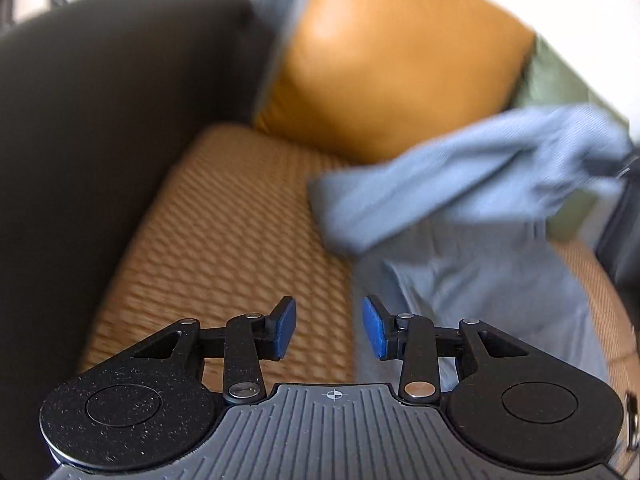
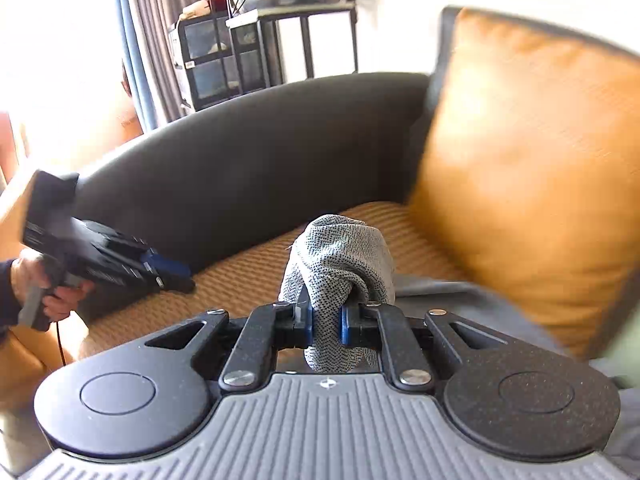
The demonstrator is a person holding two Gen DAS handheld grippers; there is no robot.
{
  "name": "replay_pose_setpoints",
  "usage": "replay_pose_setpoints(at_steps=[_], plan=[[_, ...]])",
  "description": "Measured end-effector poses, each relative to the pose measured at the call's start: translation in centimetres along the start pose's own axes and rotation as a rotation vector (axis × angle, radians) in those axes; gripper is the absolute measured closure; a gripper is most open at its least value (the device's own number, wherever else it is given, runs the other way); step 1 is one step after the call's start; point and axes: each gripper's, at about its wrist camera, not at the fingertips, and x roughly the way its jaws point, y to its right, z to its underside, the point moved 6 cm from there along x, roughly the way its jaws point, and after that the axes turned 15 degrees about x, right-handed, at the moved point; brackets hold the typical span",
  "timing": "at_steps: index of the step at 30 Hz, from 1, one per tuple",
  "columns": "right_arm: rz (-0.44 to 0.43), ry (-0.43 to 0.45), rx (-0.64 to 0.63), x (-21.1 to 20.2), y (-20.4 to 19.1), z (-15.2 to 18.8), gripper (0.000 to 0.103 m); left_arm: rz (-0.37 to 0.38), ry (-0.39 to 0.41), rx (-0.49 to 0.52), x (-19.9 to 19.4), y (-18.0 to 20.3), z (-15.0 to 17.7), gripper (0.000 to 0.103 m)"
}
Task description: Fold clothes
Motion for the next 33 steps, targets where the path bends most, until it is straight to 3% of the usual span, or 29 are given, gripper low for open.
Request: replay_pose_setpoints(at_steps=[5,8,10,14,17,20,24,27,33], plan=[[0.139,-0.005,0.068,-7.0,6.4,5.5,0.089,0.052,-0.066,0.043,3.7,3.4,0.9,0.050],[0.292,-0.053,0.154,-8.3,11.9,11.2,0.087,0.050,-0.091,0.066,5.3,4.5,0.7,0.049],[0.389,-0.165,0.179,-8.1,14.8,16.4,0.084,0.033,-0.097,0.074,6.4,5.1,0.1,0.048],[0.423,-0.261,0.294,-7.8,16.9,23.2,0.078,-0.032,-0.106,0.133,8.8,6.0,-1.5,0.045],[0.366,-0.195,0.363,-8.1,16.9,23.2,0.076,-0.091,-0.113,0.151,10.7,6.2,-3.3,0.045],[0.338,-0.124,0.413,-8.2,17.0,21.8,0.067,-0.142,-0.112,0.175,12.9,6.6,-4.8,0.045],[0.321,-0.040,0.445,-8.8,17.2,21.2,0.054,-0.223,-0.144,0.287,16.2,7.0,-5.9,0.043],[0.316,-0.052,0.443,-9.0,17.5,21.3,0.053,-0.248,-0.174,0.361,18.3,7.0,-6.1,0.043],[0.325,-0.063,0.473,-8.4,18.1,22.9,0.041,-0.266,-0.157,0.360,20.1,6.9,-6.8,0.039]])
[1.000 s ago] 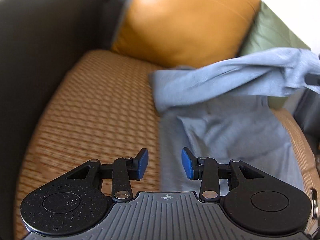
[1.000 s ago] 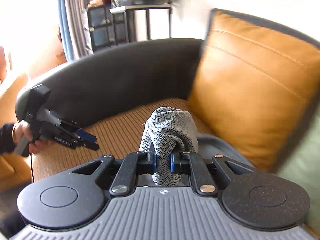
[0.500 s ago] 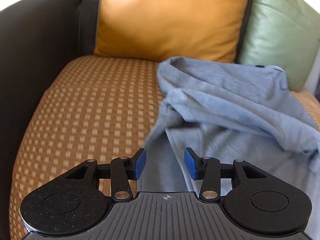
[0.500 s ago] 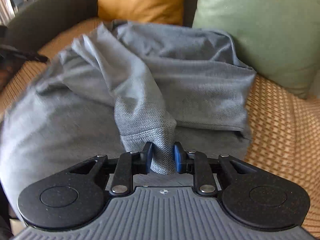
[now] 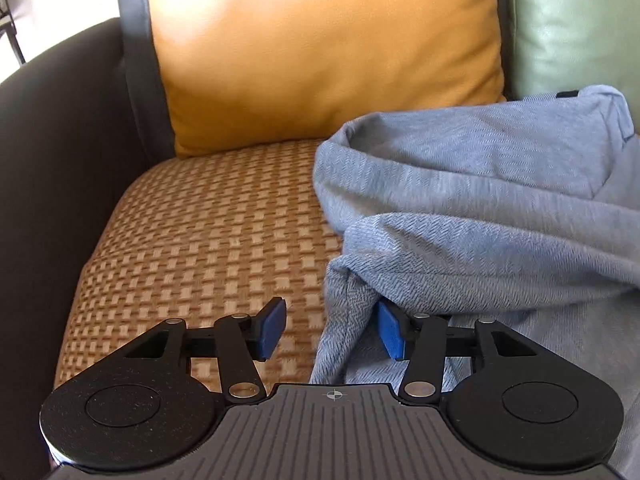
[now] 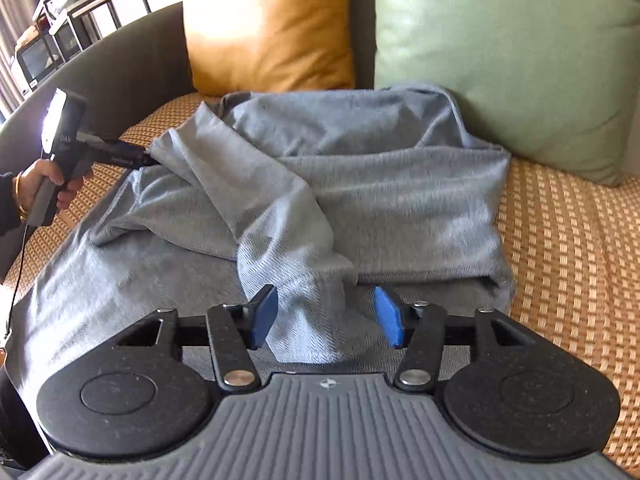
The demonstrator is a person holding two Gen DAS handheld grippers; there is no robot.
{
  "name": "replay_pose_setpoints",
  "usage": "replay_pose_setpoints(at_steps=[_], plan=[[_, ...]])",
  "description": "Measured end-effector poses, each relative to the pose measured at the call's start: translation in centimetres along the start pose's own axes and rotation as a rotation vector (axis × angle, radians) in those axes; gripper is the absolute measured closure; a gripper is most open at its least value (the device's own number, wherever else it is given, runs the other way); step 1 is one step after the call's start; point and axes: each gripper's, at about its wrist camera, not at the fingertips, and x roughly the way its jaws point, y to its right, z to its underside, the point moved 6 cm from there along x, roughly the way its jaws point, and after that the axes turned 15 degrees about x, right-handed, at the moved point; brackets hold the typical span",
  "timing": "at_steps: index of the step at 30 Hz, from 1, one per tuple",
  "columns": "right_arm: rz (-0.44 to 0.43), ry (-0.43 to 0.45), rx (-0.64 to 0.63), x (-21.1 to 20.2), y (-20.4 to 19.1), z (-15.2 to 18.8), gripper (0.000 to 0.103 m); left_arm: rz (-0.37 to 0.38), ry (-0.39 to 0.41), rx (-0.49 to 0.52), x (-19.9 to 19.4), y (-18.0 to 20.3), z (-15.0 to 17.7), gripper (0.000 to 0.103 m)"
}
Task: Fold clothes
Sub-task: 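Grasp the folded garment edge with both grippers, fold it over, release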
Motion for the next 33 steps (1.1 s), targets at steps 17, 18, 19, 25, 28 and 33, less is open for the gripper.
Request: replay_pose_setpoints(at_steps=[17,18,19,25,28,33], plan=[[-0.041,-0.093,0.159,1.6,1.1,2.0,0.062,0.192,0.058,-0.617,-0.5,-6.9,6.3,0.095],[-0.038,-0.084,0.155,1.3,1.0,2.2,0.053,0.183,0.061,-0.601,-0.6,-6.8,6.2,0.093],[-0.042,-0.076,0.155,1.2,0.8,2.5,0.050,0.175,0.065,-0.585,-0.7,-6.8,6.1,0.093],[-0.041,-0.074,0.161,2.6,-0.6,4.0,0.050,0.138,0.054,-0.516,0.1,-5.9,4.7,0.089],[-0.119,-0.057,0.180,1.5,-1.4,3.0,0.089,0.136,0.052,-0.513,1.0,-5.7,4.1,0.088],[-0.230,0.105,0.183,-4.2,-2.2,-3.0,0.091,0.138,0.058,-0.523,0.2,-6.3,5.0,0.092]])
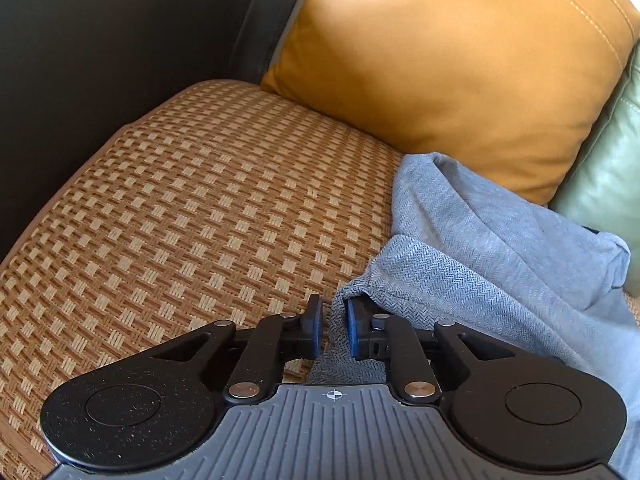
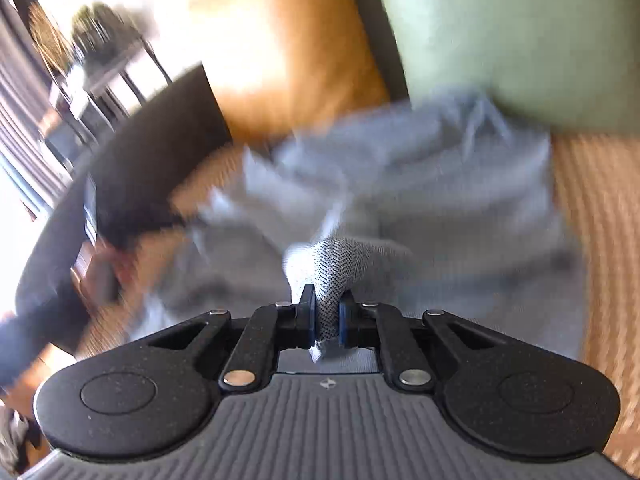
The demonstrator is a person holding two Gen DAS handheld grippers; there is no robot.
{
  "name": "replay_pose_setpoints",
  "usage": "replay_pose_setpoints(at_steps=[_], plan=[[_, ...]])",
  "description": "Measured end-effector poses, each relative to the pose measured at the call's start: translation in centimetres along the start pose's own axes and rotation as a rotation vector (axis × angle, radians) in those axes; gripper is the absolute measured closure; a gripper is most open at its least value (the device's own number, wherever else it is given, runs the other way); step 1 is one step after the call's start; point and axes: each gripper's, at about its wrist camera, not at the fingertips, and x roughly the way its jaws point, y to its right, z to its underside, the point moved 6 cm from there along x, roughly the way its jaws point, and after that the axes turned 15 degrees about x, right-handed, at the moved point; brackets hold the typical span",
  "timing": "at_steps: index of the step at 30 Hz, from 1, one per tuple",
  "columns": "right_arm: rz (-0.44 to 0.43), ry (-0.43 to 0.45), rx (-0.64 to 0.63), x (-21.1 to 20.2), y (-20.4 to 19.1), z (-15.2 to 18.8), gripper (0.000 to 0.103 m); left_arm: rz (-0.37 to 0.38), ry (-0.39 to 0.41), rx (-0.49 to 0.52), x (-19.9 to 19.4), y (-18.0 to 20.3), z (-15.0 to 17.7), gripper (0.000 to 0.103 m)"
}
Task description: Fold clothes
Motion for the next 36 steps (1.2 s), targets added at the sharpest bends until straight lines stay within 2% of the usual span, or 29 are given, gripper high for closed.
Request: replay_pose_setpoints(at_steps=[3,4,5,6,8,11,13,16,18,20,23,24,25,26,27,29,31,34,35,36], plan=[[0.102,0.126,0.019,-1.8,1.5,-3.9,0.089,-0.002,0.001,0.003,-0.2,-0.2,0.1,0.092],[0.186,0.163,0.054,-1.9,2.8,-4.8,0.084,-0.005,0.001,0.006,-0.1,-0.2,0.1,0.092],[0.292,0.188,0.097,-1.8,4.4,-5.4,0.063,-0.008,0.001,0.009,0.0,-0.2,0.1,0.091],[0.350,0.195,0.097,-1.7,5.2,-5.1,0.052,-0.010,0.002,0.011,0.0,-0.2,0.1,0.090],[0.442,0.203,0.079,-1.6,6.3,-4.4,0.053,-0.013,0.003,0.030,0.0,-0.1,0.1,0.089],[0.365,0.144,0.055,-0.9,5.9,-1.7,0.053,-0.013,0.002,0.046,-0.1,0.0,0.1,0.086],[0.361,0.085,0.041,0.3,6.2,0.1,0.053,-0.002,0.007,0.054,-0.4,0.4,0.0,0.070],[0.385,0.016,0.048,2.6,7.0,2.1,0.053,0.006,0.023,0.121,-1.1,1.4,-0.2,0.069],[0.406,0.018,0.060,3.5,7.9,2.4,0.051,-0.004,0.026,0.172,-1.2,2.0,-0.4,0.064],[0.434,0.040,0.075,4.2,8.5,2.3,0.047,-0.024,0.023,0.213,-1.0,2.6,-0.6,0.054],[0.477,0.073,0.076,4.9,9.5,1.8,0.044,-0.040,0.018,0.243,-0.7,3.3,-0.8,0.051],[0.468,0.074,0.070,5.3,9.6,1.7,0.045,-0.030,0.008,0.241,-0.3,3.4,-0.8,0.053],[0.455,0.073,0.065,5.7,9.7,1.7,0.048,-0.019,-0.001,0.239,0.0,3.4,-0.9,0.094],[0.431,0.065,0.063,5.9,9.5,1.6,0.075,-0.002,-0.016,0.229,0.1,3.5,-1.0,0.103],[0.406,0.069,0.068,5.6,9.1,1.4,0.095,0.000,0.003,0.223,-0.3,3.5,-1.3,0.103],[0.359,0.092,0.065,4.3,8.0,0.9,0.095,0.006,0.038,0.221,-1.3,3.1,-1.7,0.103],[0.326,0.097,0.044,2.7,6.7,1.0,0.095,0.026,0.038,0.231,-2.1,2.5,-1.7,0.103],[0.315,0.015,0.069,1.7,6.6,3.0,0.095,0.020,-0.014,0.282,-2.1,1.9,-0.8,0.103],[0.333,-0.032,0.072,2.0,7.2,4.1,0.095,0.016,-0.035,0.301,-2.1,1.8,-0.4,0.094],[0.353,-0.080,0.074,2.4,7.7,5.3,0.094,0.023,-0.047,0.307,-2.3,1.6,-0.3,0.079]])
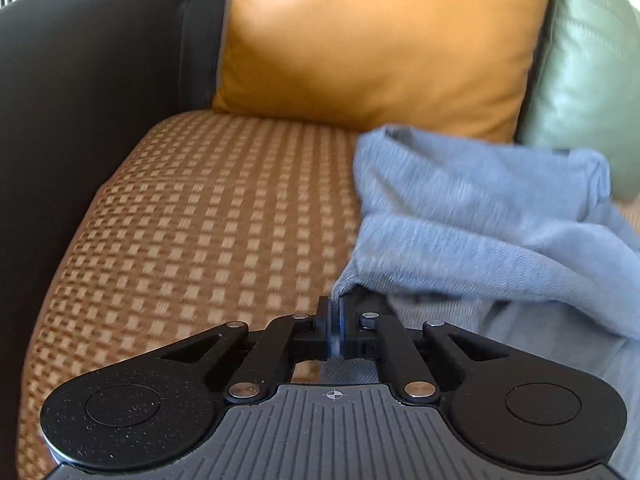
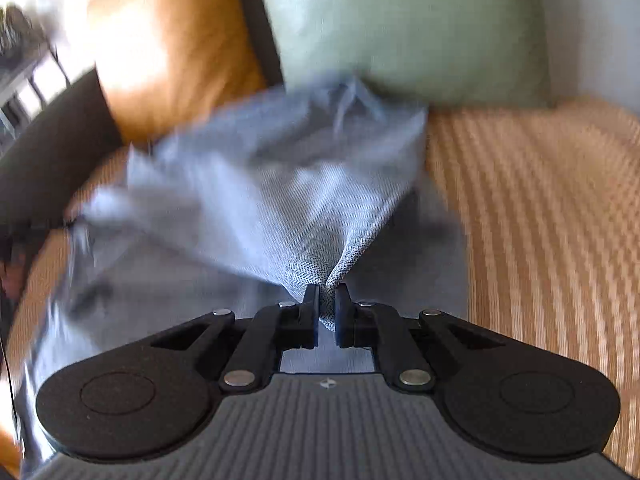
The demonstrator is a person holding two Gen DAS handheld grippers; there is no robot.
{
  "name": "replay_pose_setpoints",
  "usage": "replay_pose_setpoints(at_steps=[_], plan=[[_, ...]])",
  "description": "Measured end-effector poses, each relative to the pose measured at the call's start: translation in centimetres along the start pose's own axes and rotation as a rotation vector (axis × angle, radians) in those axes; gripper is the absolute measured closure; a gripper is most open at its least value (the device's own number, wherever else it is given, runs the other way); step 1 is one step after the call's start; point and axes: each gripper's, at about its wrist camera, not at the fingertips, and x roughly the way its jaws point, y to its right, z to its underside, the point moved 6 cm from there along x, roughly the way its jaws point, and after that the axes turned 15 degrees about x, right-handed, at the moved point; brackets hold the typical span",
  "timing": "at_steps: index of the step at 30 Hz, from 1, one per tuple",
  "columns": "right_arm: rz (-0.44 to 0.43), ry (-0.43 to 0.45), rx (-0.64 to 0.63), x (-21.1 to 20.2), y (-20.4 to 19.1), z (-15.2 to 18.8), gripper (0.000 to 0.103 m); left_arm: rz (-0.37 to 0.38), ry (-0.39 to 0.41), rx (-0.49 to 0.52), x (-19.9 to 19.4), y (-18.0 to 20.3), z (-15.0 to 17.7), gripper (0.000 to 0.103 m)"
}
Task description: Fold clothes
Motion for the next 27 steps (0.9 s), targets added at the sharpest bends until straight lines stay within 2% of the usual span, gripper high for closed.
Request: replay_pose_setpoints(at_steps=[1,4,5,6,10,13,16,19,21,25,26,27], plan=[[0.018,-0.059,-0.005,0.8,0.5,1.1,0.093,0.010,-0.011,0.006,-0.2,-0.1,0.2,0.069],[0.021,-0.063,-0.033,0.7,0.5,1.6,0.081,0.034,-0.014,0.016,-1.5,-1.0,-0.1,0.053],[0.014,-0.039,-0.039,0.1,0.3,1.0,0.070,0.035,-0.002,0.008,-2.3,-1.5,-0.5,0.050],[0.004,-0.011,-0.043,-0.5,0.0,0.3,0.063,0.042,0.017,-0.007,-2.8,-1.8,-1.2,0.049],[-0.009,0.111,-0.031,-2.1,-0.7,-3.0,0.049,0.065,0.058,-0.072,-2.7,-1.9,-5.0,0.038],[-0.005,0.154,0.019,-1.8,-0.4,-5.1,0.047,0.043,0.038,-0.099,0.0,-1.0,-8.1,0.037],[-0.008,0.151,0.044,-0.8,0.3,-5.9,0.047,0.029,0.007,-0.141,3.3,-0.1,-10.5,0.037],[-0.012,0.145,0.036,0.2,0.8,-6.1,0.046,-0.008,-0.014,-0.140,6.3,0.6,-12.3,0.036],[-0.016,0.144,0.034,0.7,1.0,-6.3,0.043,-0.062,-0.028,-0.109,7.7,1.0,-13.0,0.034],[-0.022,0.145,0.045,1.8,1.6,-6.7,0.042,-0.094,-0.061,-0.054,9.9,1.5,-13.0,0.035],[-0.027,0.147,0.054,2.0,1.8,-6.8,0.042,-0.086,-0.064,-0.052,10.2,1.6,-12.9,0.038],[-0.033,0.144,0.066,2.3,1.9,-6.9,0.042,-0.078,-0.067,-0.050,10.6,1.7,-12.8,0.052]])
